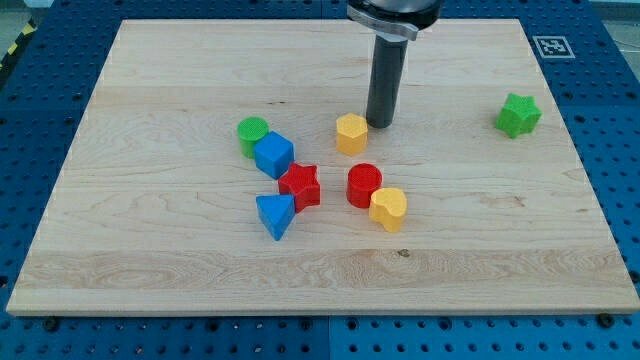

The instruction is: Push the yellow hexagon to the right side of the blue cube

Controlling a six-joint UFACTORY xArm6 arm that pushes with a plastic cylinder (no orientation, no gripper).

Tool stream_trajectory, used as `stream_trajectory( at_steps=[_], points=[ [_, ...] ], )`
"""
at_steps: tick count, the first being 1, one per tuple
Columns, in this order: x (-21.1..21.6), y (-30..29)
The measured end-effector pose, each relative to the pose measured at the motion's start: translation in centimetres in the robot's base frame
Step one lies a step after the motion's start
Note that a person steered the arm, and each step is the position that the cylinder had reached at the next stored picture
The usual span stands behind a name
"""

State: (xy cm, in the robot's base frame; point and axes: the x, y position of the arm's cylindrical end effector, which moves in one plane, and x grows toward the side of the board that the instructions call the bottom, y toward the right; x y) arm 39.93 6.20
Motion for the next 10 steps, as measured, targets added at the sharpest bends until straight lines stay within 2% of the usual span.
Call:
stream_trajectory(
  at_steps=[2, 4, 6, 10],
  points=[
    [3.8, -2.0],
    [1.0, -3.4],
    [1.0, -6.8],
    [2.2, -7.3]
  ],
)
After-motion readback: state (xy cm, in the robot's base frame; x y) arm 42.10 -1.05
